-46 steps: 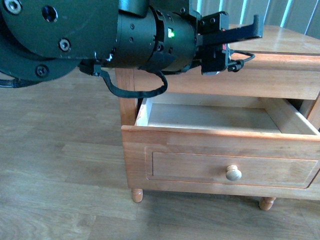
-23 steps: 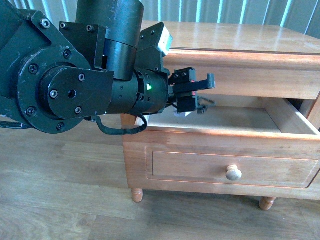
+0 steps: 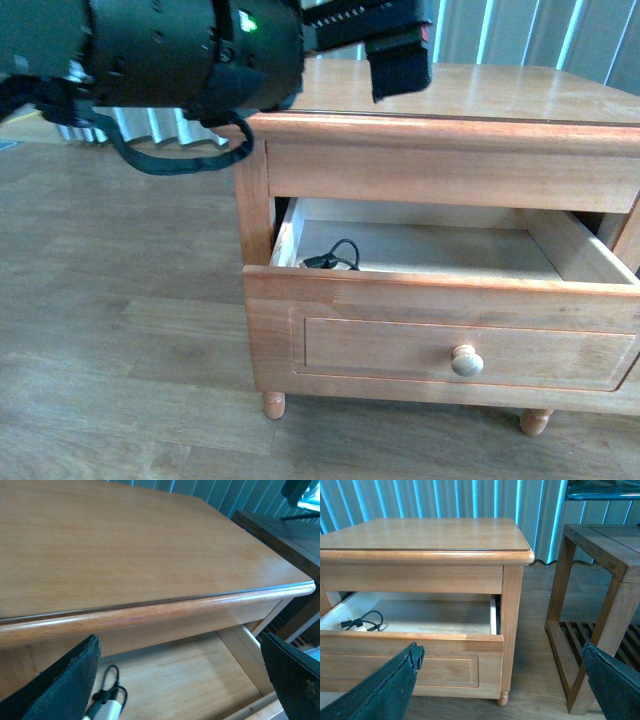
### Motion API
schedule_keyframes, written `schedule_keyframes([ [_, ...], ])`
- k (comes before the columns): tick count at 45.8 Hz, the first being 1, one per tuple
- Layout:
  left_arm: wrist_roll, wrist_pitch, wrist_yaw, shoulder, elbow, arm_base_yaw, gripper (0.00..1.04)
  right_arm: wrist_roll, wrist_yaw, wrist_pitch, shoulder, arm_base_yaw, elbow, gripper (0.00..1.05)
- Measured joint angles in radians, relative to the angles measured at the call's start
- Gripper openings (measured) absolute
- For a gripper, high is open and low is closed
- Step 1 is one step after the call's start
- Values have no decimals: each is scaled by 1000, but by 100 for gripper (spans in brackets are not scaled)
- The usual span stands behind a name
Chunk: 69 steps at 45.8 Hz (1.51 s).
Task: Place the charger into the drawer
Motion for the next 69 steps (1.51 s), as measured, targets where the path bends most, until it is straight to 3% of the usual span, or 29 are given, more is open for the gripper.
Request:
schedule_keyframes([
  [22, 41, -72, -237, -543, -383, 107, 99, 0, 0, 0, 0, 0, 0, 96],
  [29, 27, -212, -336, -834, -550, 156, 99, 0, 0, 0, 0, 0, 0, 96],
  [39, -42, -459, -495, -1181, -720, 159, 99, 0, 0, 0, 0, 0, 0, 96],
  [54, -51, -472, -507, -1210, -732, 158, 98, 0, 1, 0, 0, 0, 0, 96],
  [60, 104, -368, -290, -1261, -798, 226, 78, 0, 2, 0, 0, 0, 0, 96],
  [64, 161, -365, -240, -1298, -833, 261, 64, 0, 2, 0, 0, 0, 0, 96],
  [69, 195, -366, -195, -1345, -882, 312, 39, 0, 2, 0, 0, 0, 0, 96],
])
